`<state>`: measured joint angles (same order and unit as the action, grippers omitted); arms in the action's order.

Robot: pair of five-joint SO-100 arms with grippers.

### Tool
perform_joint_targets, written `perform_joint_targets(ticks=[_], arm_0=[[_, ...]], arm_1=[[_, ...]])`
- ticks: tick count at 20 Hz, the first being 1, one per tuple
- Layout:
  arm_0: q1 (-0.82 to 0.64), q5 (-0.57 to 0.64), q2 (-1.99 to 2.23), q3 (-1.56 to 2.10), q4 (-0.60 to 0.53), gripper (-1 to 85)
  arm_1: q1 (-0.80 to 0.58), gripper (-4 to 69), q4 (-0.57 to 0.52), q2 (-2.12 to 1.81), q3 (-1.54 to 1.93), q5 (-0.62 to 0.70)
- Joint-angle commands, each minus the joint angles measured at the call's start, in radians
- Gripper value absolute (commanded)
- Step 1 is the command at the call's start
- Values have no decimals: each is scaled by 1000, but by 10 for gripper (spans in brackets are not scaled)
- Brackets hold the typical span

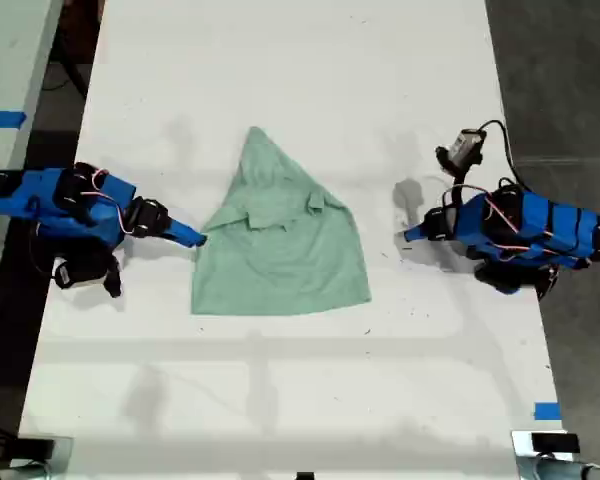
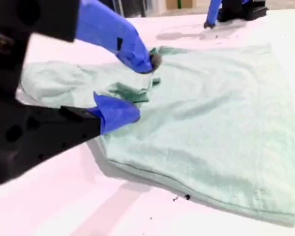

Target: Fold t shirt

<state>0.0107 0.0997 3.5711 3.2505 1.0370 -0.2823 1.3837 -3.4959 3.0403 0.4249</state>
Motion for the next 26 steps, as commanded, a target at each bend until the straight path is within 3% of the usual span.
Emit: perform_joint_targets(ticks=[1, 10, 12, 15, 18, 23, 26], arm_0=[[-446, 44, 14, 41, -18, -2], [-423, 44, 14, 41, -20, -2], [-411, 38, 14, 41, -21, -2], [-428, 38, 14, 41, -20, -2], [-433, 38, 14, 41, -20, -2], [-426, 38, 14, 41, -20, -2], [-423, 37, 14, 41, -20, -2]], arm_1=[[-11, -6, -8, -11, 49, -11], [-31, -2, -6, -11, 49, -32], [-61, 30, 15, -11, 12, 3], [-17, 140, 5, 110, -155, -38], [41, 211, -149, 482, -325, -69], [155, 209, -687, 834, -273, -202], [196, 207, -888, 946, -244, -258]])
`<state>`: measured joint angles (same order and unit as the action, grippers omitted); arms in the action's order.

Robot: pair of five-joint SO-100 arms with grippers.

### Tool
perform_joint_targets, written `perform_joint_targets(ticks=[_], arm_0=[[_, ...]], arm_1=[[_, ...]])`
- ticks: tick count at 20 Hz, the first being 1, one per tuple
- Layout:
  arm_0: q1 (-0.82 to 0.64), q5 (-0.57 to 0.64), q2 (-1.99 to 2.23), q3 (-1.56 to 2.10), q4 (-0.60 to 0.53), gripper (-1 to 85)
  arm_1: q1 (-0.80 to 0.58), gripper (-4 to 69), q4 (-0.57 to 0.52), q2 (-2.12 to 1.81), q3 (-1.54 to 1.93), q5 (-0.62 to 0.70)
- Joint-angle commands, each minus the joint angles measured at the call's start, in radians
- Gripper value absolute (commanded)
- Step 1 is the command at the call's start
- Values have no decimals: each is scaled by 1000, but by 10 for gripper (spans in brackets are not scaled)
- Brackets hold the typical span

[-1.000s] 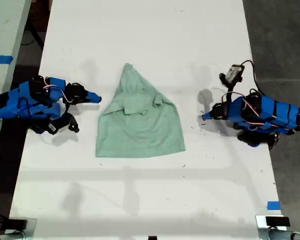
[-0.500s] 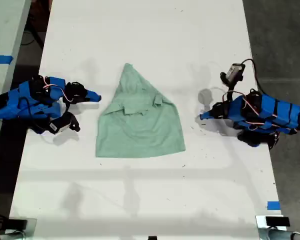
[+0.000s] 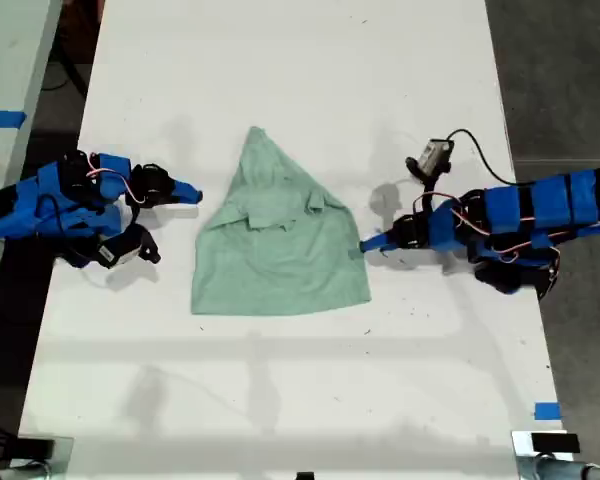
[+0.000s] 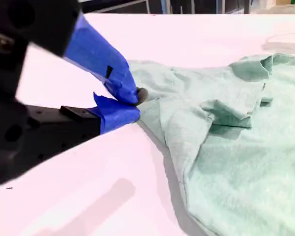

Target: Fold t shirt

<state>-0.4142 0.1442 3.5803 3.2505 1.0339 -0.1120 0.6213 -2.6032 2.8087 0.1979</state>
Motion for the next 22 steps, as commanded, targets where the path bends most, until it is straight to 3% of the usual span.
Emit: perform_joint_targets(ticks=[1, 10, 11, 12, 22], arm_0=[[2, -8, 5, 41, -17, -2], [14, -9, 5, 41, -17, -2], [14, -9, 5, 41, -17, -2], [15, -9, 5, 41, -17, -2], [14, -9, 5, 41, -17, -2]], arm_1=[[34, 205, -150, 109, -32, -37], [115, 215, -210, 868, -515, -9], [117, 144, -183, 907, -566, -3], [118, -3, -150, 922, -598, -6], [37, -2, 354, 597, -811, 130]])
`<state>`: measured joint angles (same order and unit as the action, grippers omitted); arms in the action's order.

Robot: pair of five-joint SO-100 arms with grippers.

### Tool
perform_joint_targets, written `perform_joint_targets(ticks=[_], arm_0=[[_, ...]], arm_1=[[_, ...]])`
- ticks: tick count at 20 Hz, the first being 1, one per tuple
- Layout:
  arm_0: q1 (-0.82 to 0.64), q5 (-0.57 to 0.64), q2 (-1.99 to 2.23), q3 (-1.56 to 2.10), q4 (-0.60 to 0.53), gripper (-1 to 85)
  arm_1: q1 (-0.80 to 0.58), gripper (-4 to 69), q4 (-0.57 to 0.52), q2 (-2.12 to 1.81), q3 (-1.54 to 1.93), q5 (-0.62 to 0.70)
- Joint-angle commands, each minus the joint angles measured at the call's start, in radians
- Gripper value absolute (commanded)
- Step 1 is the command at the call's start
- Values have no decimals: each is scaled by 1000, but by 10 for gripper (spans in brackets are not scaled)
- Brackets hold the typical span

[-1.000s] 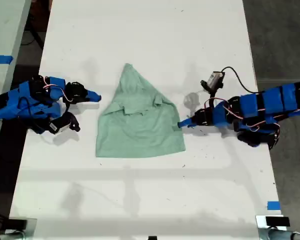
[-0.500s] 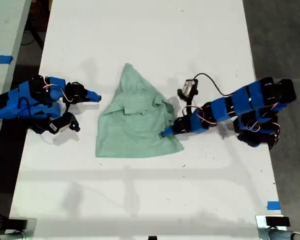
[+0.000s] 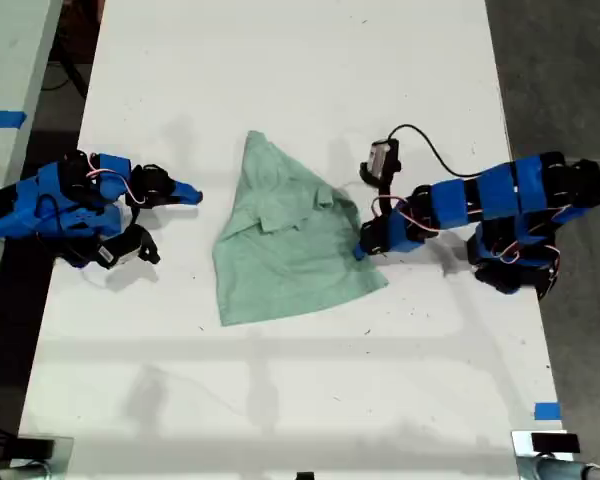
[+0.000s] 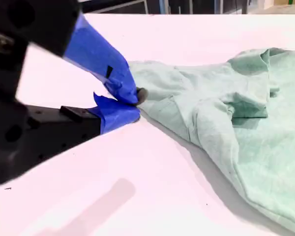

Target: Fold t shirt

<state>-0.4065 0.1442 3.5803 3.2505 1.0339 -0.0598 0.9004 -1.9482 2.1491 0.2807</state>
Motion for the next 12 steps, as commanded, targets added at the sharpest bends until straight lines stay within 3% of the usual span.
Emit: perform_joint_targets(ticks=[1, 3, 6, 8, 12], arm_0=[[5, -9, 5, 41, -17, -2], [3, -9, 5, 41, -17, -2], [3, -9, 5, 41, -17, -2], [3, -9, 5, 41, -17, -2], [2, -8, 5, 41, -17, -2]], arm_1=[[-11, -2, 121, -15, -255, 77], [21, -2, 229, 161, -568, 152], [91, -2, 500, 664, -1347, 265], [112, 0, 416, 807, -1456, 298], [155, 4, 350, 905, -1448, 324]])
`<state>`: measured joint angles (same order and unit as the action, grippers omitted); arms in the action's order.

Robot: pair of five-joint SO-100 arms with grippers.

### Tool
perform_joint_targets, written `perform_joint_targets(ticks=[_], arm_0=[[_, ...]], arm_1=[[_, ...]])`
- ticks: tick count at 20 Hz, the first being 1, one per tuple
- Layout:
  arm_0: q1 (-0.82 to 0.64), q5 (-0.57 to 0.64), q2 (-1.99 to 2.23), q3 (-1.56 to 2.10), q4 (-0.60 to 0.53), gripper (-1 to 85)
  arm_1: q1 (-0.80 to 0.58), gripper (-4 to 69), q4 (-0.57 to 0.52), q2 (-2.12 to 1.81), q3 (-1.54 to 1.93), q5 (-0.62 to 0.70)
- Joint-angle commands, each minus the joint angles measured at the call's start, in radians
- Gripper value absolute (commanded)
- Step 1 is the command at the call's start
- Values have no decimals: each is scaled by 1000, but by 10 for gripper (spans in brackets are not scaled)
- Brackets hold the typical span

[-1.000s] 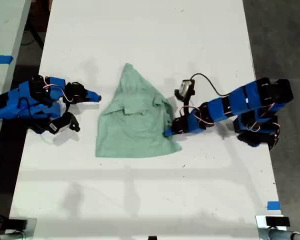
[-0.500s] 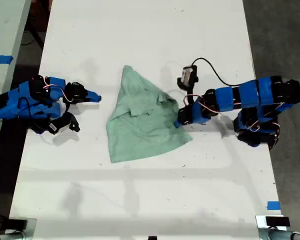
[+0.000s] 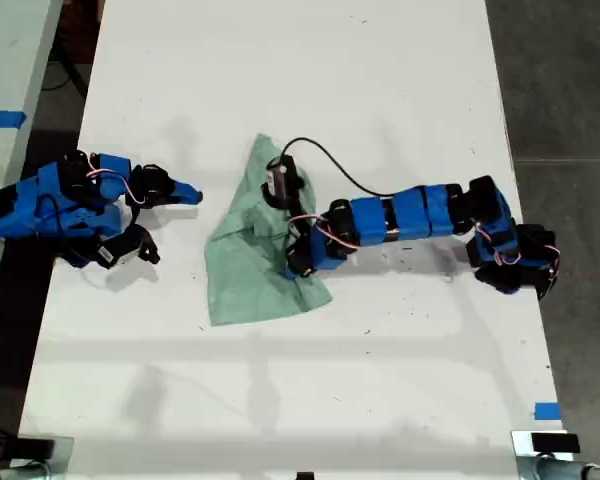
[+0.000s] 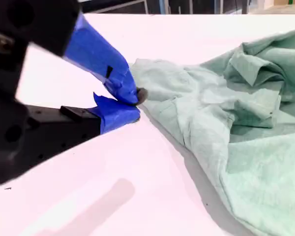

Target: Fold t shirt

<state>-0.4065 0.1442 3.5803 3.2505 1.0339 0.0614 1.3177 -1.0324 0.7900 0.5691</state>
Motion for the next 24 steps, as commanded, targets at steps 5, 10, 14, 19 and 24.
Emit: perform_joint_targets(ticks=[5, 10, 14, 19, 24], arm_0=[[9, -11, 5, 41, -17, -2], [6, -11, 5, 41, -17, -2], [5, -9, 5, 41, -17, -2], [-2, -5, 5, 41, -17, -2], [0, -5, 5, 41, -15, -2]], arm_1=[[71, 334, -140, -18, -75, 87], [54, 281, -29, -135, -74, 114], [11, 264, 124, -285, -9, 86], [-123, 248, 160, -330, 256, 51], [-275, 5, 0, -149, 321, 32]])
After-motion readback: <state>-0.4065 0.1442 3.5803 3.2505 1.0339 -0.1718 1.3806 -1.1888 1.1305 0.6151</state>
